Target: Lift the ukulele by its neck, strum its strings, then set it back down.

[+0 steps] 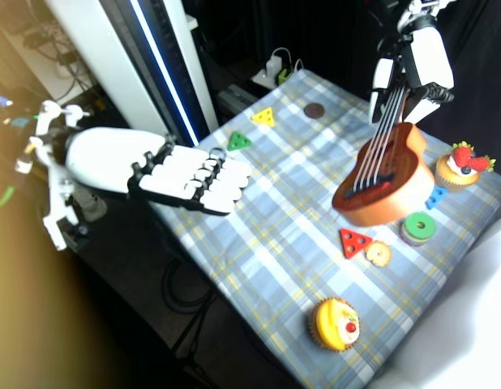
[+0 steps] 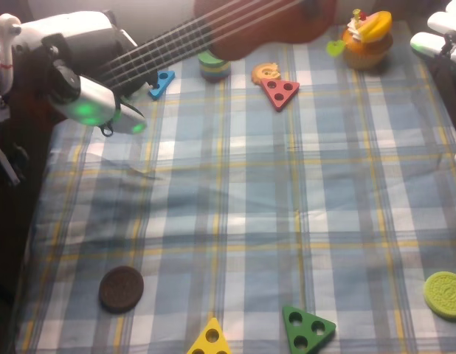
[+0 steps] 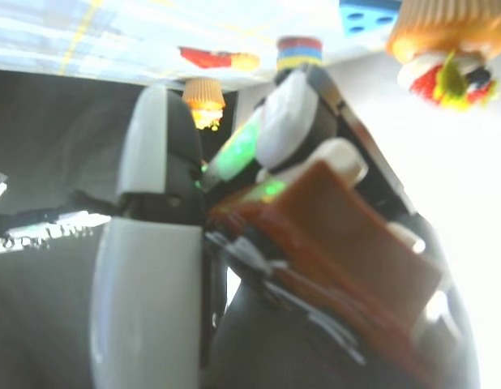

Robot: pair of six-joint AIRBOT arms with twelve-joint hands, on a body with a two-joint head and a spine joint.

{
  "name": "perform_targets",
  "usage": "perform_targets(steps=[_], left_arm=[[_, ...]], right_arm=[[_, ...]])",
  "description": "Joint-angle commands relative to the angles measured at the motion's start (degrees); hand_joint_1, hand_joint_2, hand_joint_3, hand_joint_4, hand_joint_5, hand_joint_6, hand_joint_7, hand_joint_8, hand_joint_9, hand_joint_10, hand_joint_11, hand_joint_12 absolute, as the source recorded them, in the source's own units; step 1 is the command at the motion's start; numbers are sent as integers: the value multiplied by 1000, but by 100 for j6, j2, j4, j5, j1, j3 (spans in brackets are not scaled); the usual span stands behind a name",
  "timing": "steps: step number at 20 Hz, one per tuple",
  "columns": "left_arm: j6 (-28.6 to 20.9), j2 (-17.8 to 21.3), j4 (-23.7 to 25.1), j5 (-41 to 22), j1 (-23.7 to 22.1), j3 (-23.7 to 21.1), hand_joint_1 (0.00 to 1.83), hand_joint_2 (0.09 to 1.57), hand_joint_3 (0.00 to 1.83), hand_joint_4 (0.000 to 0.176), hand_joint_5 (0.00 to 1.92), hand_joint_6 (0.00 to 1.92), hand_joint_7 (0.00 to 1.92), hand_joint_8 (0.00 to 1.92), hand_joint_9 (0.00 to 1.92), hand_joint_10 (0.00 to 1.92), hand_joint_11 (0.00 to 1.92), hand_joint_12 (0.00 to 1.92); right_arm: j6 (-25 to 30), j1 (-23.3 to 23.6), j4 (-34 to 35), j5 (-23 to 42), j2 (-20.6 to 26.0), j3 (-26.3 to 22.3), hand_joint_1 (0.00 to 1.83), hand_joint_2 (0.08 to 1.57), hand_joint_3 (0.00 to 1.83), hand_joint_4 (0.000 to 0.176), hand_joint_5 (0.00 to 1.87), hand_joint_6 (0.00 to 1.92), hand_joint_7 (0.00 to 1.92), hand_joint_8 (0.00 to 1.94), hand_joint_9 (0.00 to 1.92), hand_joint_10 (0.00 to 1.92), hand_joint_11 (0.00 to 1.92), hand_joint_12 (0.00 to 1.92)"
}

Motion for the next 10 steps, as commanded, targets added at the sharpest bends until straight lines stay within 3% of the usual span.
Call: perform_targets(steps=[1,4,5,6,7,9,10], left_arm=[[-60,8,-33,-389,-29,-33,1458,1141,5,0,1124,1921,1187,1921,1244,1921,1364,1921],[-63,74,-7,-470,11,-172,1459,1128,0,0,1136,1921,1228,1921,1314,1921,1447,1921],[-64,71,8,-474,10,-187,1460,1122,0,0,1136,1921,1227,1921,1311,1921,1444,1921],[-64,47,53,-458,9,-196,1477,1117,0,0,1138,1921,1221,1921,1304,1921,1440,1921],[-64,-12,107,-421,12,-179,1438,1136,2,0,1145,1921,1213,1921,1282,1921,1411,1921],[-67,-229,75,-351,-104,87,1507,1136,2,0,1129,1921,1191,1921,1268,1921,1415,1921],[-68,-299,-32,-332,-187,218,1456,1152,10,0,1135,1921,1209,1921,1287,1921,1438,1921]], right_arm=[[4,76,36,738,45,-3,243,1285,2,5,0,0,0,0,0,0,0,0],[5,92,30,737,26,0,248,1303,7,0,0,0,0,0,0,0,0,0],[5,94,30,737,21,0,228,1297,4,7,0,0,0,0,0,0,0,0],[5,103,30,737,8,1,224,1288,0,1,0,0,0,0,0,0,0,0],[5,112,31,737,-4,4,242,1277,0,14,0,0,0,0,0,0,0,0],[5,115,34,738,-14,11,270,1269,0,0,0,0,0,0,0,0,0,0],[5,115,34,738,-16,16,226,1260,0,0,0,0,0,0,0,0,0,0]])
